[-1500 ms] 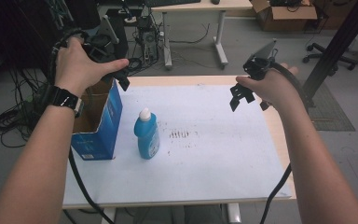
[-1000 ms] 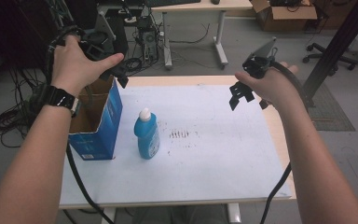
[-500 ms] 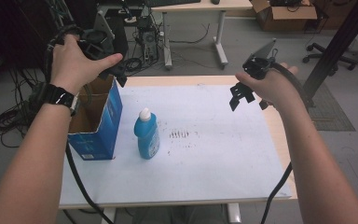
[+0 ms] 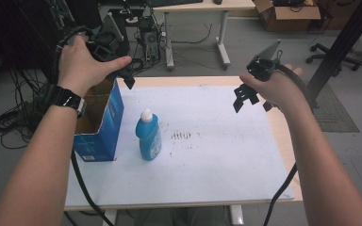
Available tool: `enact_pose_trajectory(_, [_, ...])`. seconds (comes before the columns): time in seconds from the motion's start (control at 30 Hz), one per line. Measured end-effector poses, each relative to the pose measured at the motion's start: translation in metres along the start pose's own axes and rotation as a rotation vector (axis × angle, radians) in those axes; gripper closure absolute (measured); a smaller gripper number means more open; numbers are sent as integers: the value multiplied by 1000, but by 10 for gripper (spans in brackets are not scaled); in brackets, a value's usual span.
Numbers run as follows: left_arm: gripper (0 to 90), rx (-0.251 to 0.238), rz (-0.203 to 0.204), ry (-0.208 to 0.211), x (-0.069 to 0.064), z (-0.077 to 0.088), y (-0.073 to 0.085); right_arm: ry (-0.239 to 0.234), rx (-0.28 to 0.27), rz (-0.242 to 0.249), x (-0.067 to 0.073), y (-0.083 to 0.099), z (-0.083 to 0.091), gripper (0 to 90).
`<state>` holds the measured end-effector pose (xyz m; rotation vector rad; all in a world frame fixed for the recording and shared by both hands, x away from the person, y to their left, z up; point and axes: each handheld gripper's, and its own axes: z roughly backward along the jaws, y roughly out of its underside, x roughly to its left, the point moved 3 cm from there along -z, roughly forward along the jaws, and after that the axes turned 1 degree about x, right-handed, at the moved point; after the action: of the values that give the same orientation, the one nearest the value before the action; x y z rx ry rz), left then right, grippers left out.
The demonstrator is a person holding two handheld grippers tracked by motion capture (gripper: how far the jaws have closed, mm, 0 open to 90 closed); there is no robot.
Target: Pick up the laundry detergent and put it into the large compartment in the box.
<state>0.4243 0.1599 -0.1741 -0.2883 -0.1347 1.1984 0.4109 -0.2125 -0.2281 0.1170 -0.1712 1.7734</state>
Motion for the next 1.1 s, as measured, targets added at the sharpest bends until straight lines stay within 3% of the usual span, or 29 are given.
enact_pose_trajectory(0.43, [36,18,-27,3,-15,-9,-3,-9,6,-4,-5,1,-4,38])
enact_pose_trajectory(1.1, [36,55,-36,-6,-38,-33,-2,-18,7,-13,-13,7,-9,39])
